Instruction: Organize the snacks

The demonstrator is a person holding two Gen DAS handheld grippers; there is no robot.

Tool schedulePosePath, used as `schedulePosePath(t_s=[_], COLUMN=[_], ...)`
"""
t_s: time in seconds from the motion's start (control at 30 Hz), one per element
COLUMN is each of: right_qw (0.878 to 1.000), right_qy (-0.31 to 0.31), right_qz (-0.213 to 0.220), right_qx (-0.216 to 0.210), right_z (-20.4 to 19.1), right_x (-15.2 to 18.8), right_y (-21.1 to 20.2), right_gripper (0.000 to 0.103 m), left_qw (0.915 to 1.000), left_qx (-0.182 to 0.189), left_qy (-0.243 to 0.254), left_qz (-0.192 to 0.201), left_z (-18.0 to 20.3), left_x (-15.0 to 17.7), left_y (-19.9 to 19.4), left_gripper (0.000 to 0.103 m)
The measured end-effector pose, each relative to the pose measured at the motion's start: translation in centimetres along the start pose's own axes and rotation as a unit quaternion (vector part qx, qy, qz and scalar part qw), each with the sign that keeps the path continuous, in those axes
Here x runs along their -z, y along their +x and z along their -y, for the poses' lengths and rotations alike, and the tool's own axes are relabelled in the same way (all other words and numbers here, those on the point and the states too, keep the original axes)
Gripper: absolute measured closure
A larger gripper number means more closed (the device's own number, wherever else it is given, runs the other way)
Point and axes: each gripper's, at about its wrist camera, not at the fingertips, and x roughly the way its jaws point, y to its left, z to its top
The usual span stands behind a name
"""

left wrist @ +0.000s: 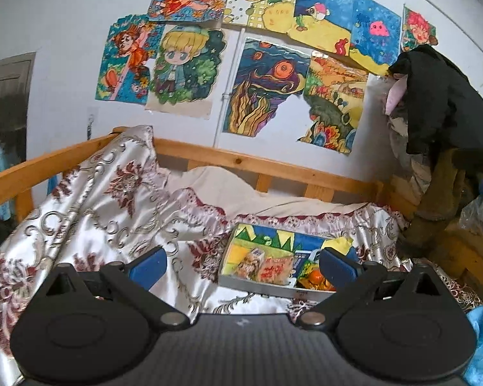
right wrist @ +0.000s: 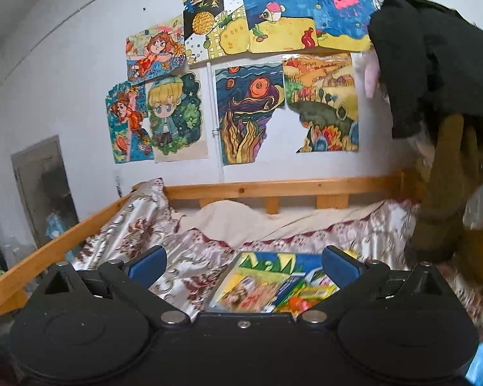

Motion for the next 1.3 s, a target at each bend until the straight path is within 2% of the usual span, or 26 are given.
schedulePosePath(t_s=[0.17,0.23,0.3,0.4,0.47,0.57,0.7,0.77,0.93,1.13,1.3], right_qw=[1.000,0.999,0.997,0.995,0.994,0.994,0.997,0.997,0.996,0.997,0.998], right_qy=[-0.010,-0.014,-0.021,-0.009,0.001,-0.001,-0.013,-0.011,0.000,0.026,0.016], right_qz=[-0.015,-0.040,-0.068,-0.103,-0.113,-0.104,-0.080,-0.072,-0.053,-0.059,-0.039], right_qx=[0.001,-0.014,-0.012,-0.002,0.005,0.011,0.014,0.030,0.065,0.050,0.052], right_z=[-0.3,-0.6,-0.9,-1.3,-1.6,-2.0,-1.9,-1.6,-0.5,1.1,2.6], right_x=[-3.1,-3.6,-3.8,-3.5,-2.6,-0.5,2.7,4.1,7.4,11.3,13.5], right_y=[2.0,2.7,3.5,4.6,5.0,5.1,4.4,4.0,3.5,3.7,3.3], right_gripper=[0.001,0.001,0.001,0.001,0.001,0.001,0.001,0.001,0.001,0.001,0.001], left_qw=[0.9998,0.9996,0.9995,0.9995,0.9998,0.9999,0.9988,0.9982,0.9965,0.9945,0.9901], left_qx=[0.012,0.011,0.000,0.002,0.001,-0.013,-0.039,-0.048,-0.073,-0.079,-0.114], left_qy=[-0.015,-0.024,-0.027,-0.022,-0.009,-0.002,-0.017,-0.016,0.022,0.062,0.080], left_qz=[0.009,0.013,0.016,0.022,0.016,0.001,-0.025,-0.032,-0.034,-0.031,-0.017], left_z=[-0.7,-1.0,-1.2,-1.2,-1.2,-1.1,-1.2,-1.3,-0.4,2.4,4.5], left_x=[0.9,0.7,0.4,0.3,0.6,0.9,1.0,1.2,2.3,3.2,3.5], left_y=[1.7,2.1,2.3,2.4,2.3,2.1,1.9,1.7,0.9,1.0,1.4], left_gripper=[0.000,0.000,0.000,0.000,0.000,0.000,0.000,0.000,0.000,0.000,0.000])
